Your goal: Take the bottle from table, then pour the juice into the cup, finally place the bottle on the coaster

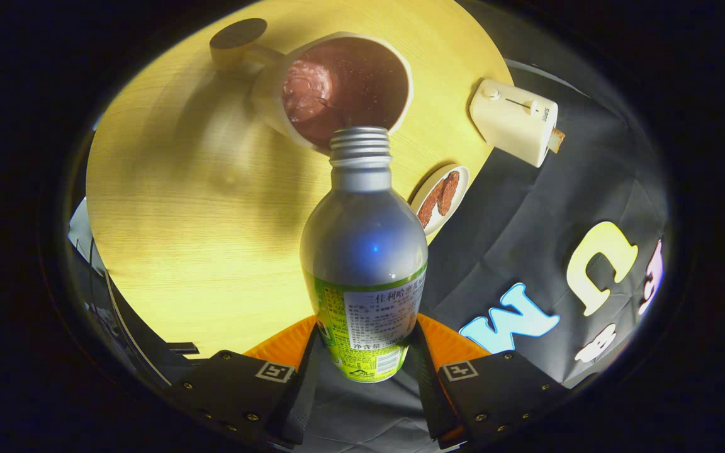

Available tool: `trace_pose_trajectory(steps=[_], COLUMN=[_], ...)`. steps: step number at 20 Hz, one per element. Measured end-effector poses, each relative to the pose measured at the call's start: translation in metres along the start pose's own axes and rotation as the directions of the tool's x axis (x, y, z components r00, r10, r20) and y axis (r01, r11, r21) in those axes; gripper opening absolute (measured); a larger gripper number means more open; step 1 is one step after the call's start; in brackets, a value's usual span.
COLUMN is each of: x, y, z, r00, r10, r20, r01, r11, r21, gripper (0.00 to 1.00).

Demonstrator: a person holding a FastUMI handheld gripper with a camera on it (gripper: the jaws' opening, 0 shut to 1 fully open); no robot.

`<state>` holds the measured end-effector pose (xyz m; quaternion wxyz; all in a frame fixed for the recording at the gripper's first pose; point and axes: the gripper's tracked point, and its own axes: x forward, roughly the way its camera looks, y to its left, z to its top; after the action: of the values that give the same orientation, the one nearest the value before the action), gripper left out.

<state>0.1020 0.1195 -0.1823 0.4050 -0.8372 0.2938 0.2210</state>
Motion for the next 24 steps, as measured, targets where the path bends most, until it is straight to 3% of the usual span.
trace_pose_trajectory(steps=[5,24], x=[-0.006,-0.013], y=[-0.013,-0.017], z=[-0.001,-0.014], r00=[0.999,0.998], r10=[-0.037,-0.019], r20=[-0.007,-0.066], r01=[0.036,0.011], r11=[0.997,0.993], r21=[-0.065,-0.121], gripper=[0.7,0.7])
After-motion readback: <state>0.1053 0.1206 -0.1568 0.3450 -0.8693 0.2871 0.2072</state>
